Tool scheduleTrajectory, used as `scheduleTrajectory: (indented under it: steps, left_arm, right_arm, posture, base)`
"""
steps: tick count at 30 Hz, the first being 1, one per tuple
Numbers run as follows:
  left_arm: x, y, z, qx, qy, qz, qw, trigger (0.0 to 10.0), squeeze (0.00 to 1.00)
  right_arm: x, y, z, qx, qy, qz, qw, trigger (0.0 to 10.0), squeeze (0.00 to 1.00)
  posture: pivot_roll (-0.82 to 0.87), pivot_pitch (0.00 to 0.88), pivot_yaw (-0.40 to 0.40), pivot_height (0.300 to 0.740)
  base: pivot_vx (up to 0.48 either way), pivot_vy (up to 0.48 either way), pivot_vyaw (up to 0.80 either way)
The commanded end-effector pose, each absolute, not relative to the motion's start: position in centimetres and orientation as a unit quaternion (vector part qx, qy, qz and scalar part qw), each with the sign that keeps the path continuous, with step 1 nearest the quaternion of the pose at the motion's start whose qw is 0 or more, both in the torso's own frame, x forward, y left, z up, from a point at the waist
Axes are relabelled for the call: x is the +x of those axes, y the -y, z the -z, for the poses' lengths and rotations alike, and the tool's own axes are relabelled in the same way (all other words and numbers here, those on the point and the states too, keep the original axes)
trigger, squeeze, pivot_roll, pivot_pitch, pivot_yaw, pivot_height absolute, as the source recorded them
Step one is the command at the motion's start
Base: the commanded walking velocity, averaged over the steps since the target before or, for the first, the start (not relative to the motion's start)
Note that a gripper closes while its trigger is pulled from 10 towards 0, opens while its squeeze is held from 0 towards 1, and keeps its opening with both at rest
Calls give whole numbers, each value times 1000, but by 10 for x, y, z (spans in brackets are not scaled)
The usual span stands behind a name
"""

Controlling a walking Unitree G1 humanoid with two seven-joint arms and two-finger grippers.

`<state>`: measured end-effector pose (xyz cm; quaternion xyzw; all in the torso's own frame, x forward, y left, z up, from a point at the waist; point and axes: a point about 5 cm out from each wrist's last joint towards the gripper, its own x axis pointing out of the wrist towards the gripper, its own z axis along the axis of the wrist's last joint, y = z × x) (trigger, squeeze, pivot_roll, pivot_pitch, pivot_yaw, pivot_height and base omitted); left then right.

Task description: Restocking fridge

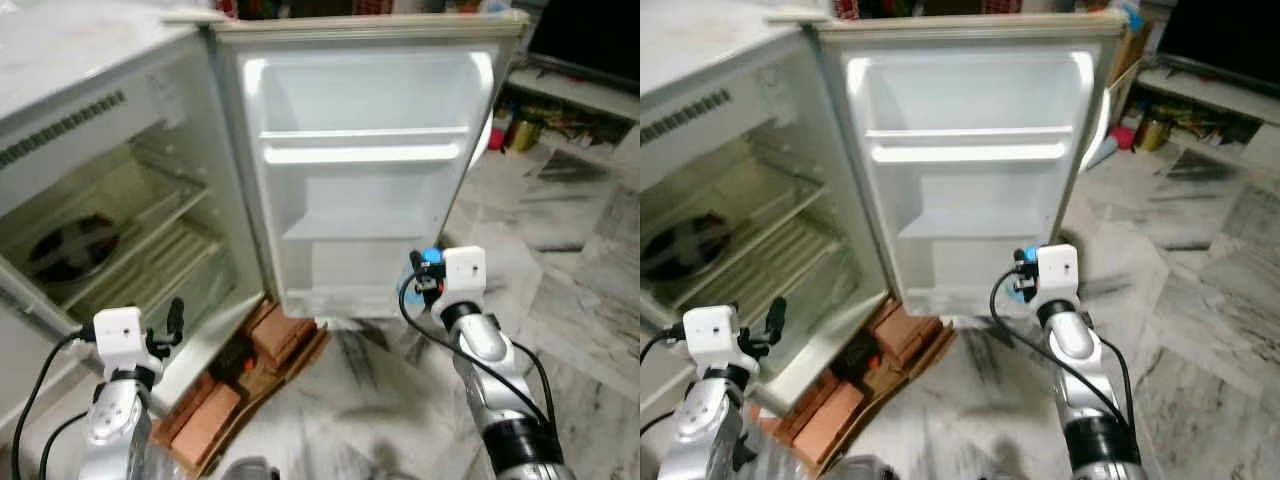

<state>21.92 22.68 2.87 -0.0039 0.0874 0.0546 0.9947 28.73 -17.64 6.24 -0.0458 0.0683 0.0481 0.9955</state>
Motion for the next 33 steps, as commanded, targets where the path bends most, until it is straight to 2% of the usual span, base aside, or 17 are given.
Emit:
scheduleTrajectory:
  steps: [1, 6, 15, 26, 33]
  left_arm:
    - [222, -218, -29, -6, -85, -39, 996, 10000, 0]
    - [222, -218, -28, -9, -90, -40, 995, 10000, 0]
    - [222, -218, -28, -9, -91, -39, 995, 10000, 0]
    - [222, -216, -27, -10, -93, -37, 995, 10000, 0]
    - [222, -216, -28, -9, -94, -38, 995, 10000, 0]
  right_arm:
    - [290, 190, -71, -55, -53, -27, 997, 10000, 0]
    - [290, 191, -69, -57, -57, -26, 996, 10000, 0]
    - [290, 191, -68, -59, -59, -26, 996, 10000, 0]
    - [289, 190, -65, -58, -69, -28, 996, 10000, 0]
    - [286, 179, -57, -22, -92, -60, 994, 10000, 0]
  posture:
    - [90, 0, -14, 740]
    - [89, 0, -14, 740]
    - [90, 0, -13, 740]
    - [89, 0, -12, 740]
    - [94, 2, -9, 740]
  base:
    - [424, 0, 0]
    - [395, 0, 0]
    - [315, 356, 0]
    - [0, 0, 0]
    - [0, 0, 0]
